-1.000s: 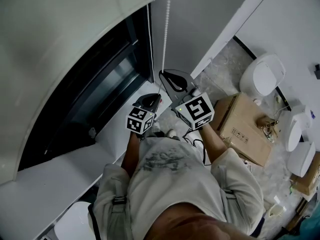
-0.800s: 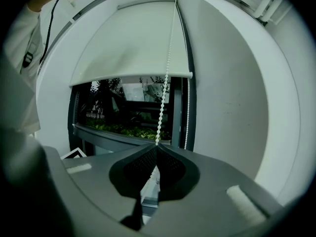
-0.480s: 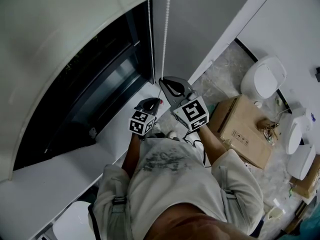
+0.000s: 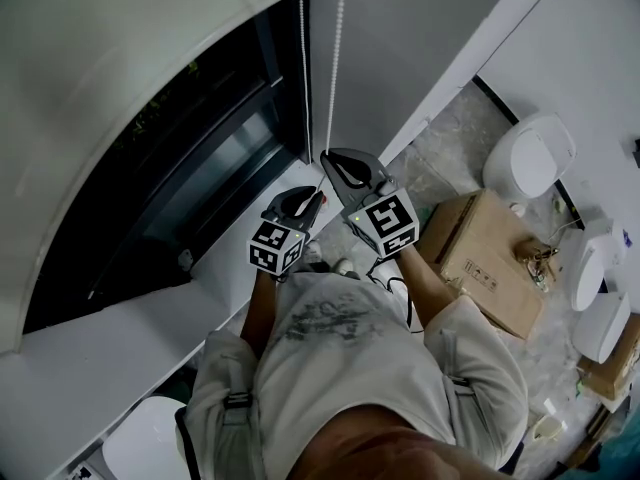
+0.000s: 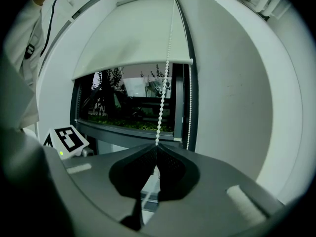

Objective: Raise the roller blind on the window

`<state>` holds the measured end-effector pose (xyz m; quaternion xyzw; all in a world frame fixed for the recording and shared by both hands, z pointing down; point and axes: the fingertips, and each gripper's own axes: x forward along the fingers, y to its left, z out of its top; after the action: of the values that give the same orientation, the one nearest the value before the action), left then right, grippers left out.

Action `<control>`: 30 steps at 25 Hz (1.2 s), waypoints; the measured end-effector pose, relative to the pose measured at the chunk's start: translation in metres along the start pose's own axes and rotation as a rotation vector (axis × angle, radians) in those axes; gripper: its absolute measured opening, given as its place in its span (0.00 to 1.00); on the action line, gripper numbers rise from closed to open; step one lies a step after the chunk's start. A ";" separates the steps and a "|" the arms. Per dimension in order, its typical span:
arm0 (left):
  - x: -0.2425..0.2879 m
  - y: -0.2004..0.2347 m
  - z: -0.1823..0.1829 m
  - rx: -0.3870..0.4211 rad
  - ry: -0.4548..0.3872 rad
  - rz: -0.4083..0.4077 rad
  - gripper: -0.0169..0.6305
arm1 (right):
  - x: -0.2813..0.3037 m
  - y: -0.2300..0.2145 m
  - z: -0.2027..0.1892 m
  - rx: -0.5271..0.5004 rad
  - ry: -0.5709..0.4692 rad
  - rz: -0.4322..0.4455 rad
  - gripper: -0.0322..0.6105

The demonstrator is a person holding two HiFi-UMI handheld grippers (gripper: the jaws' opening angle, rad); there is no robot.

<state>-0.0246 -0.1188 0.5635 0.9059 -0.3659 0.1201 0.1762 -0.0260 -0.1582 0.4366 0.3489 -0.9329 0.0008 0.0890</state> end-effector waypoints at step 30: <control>-0.055 -0.049 0.291 0.351 -0.438 -0.004 0.12 | 0.003 0.000 0.000 0.005 -0.011 0.008 0.07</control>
<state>-0.0028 -0.1705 0.2683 0.9276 -0.3672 -0.0177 -0.0664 -0.0277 -0.1601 0.4369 0.3455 -0.9347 0.0015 0.0830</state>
